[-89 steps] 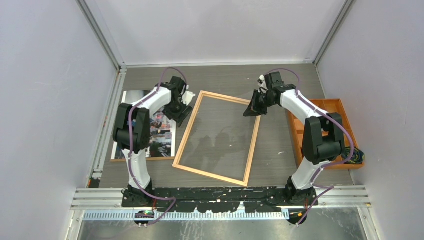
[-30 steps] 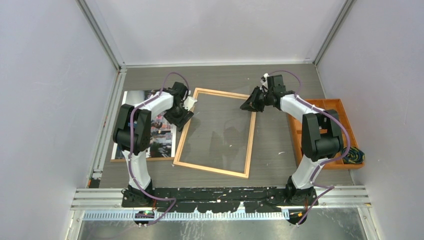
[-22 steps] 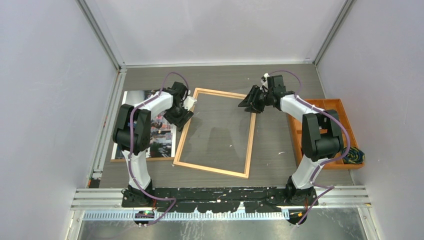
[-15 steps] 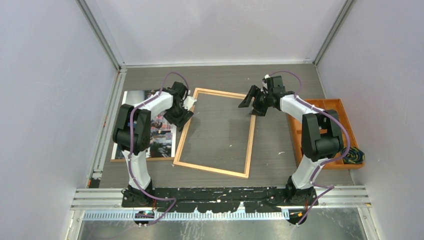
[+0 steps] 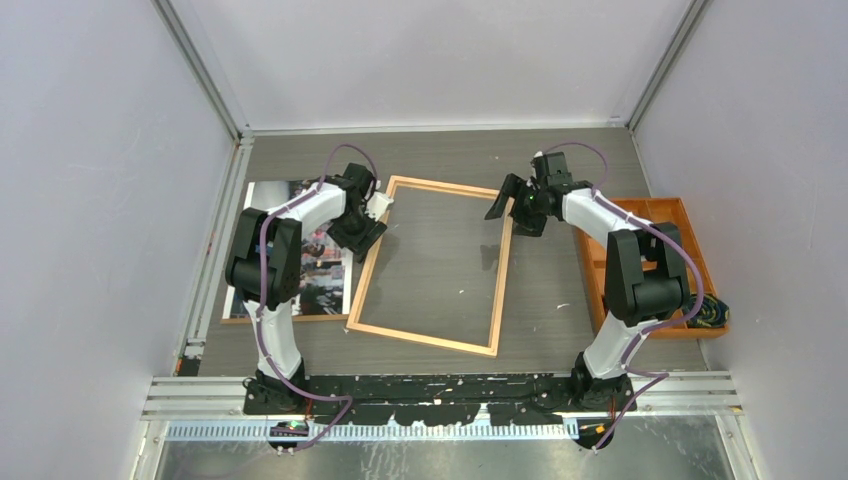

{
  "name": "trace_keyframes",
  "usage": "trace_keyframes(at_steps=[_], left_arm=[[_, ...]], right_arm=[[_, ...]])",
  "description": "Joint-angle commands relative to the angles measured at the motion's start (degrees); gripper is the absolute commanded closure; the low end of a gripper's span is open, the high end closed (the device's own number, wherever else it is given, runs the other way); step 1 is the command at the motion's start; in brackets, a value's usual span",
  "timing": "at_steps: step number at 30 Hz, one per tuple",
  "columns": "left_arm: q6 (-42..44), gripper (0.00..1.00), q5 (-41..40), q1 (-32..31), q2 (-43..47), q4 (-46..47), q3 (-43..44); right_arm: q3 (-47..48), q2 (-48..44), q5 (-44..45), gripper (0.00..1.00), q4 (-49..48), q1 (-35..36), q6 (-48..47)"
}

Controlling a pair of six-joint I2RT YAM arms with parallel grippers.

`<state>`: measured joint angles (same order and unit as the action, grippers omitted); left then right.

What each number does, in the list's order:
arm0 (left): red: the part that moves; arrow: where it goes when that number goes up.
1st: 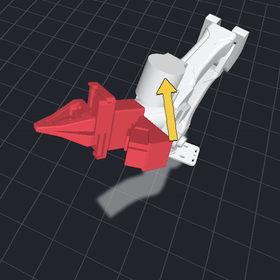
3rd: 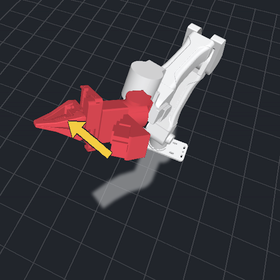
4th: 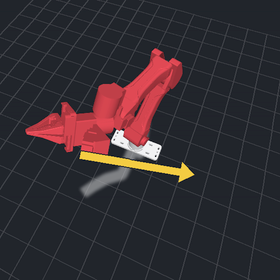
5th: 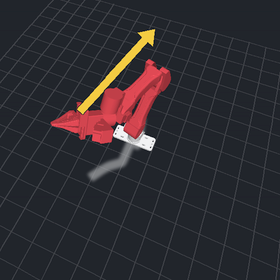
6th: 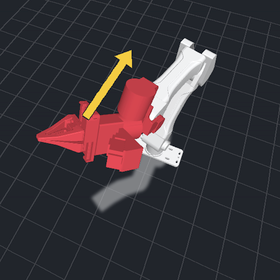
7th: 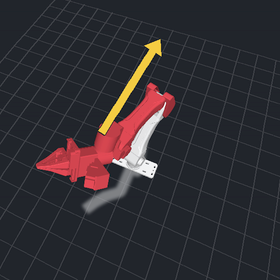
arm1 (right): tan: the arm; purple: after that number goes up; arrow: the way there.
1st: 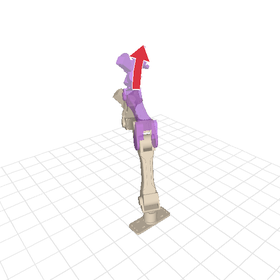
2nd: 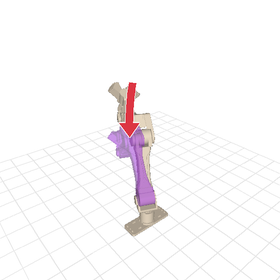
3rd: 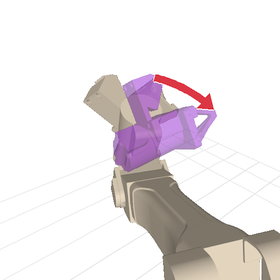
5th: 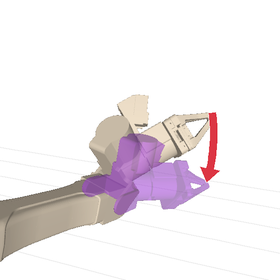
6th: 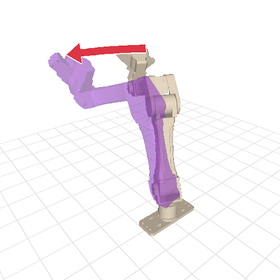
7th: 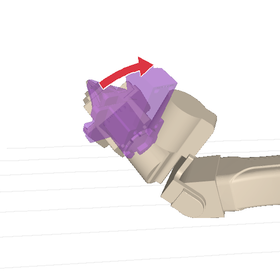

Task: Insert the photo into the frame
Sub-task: Adjust the photo frame item on the photo frame.

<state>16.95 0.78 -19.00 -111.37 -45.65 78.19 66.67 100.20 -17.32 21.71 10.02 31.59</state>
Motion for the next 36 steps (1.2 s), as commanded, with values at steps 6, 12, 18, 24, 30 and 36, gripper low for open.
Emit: trace_keyframes(at_steps=[6, 12, 18, 24, 30, 36], left_arm=[[-0.55, 0.39, 3.74, 0.11, 1.04, -0.93, 0.30], [-1.38, 0.40, 5.09, -0.11, 1.44, -0.33, -0.15], [-2.08, 0.40, 5.73, -1.55, 1.47, -0.08, -0.58], [-2.13, 0.40, 4.33, -3.38, 1.43, -0.27, 0.38], [-1.32, 0.40, 0.49, -4.37, 1.29, -0.46, 0.92], [-0.21, 0.40, -2.70, -6.12, 2.76, -0.06, -0.01]], right_arm=[[2.49, -1.55, 2.86, 0.15, 0.40, -0.06, 0.44], [1.39, -2.12, 5.22, 0.08, 1.68, -1.10, 2.90], [1.02, 1.94, 0.19, 0.05, -1.20, -2.63, 5.52], [0.80, 4.05, -2.14, 0.05, -3.39, -4.21, 7.46], [2.10, 7.22, -3.40, 0.05, -3.94, -5.34, 8.59], [4.11, 8.95, -2.45, 0.05, -3.39, -6.19, 9.66]])
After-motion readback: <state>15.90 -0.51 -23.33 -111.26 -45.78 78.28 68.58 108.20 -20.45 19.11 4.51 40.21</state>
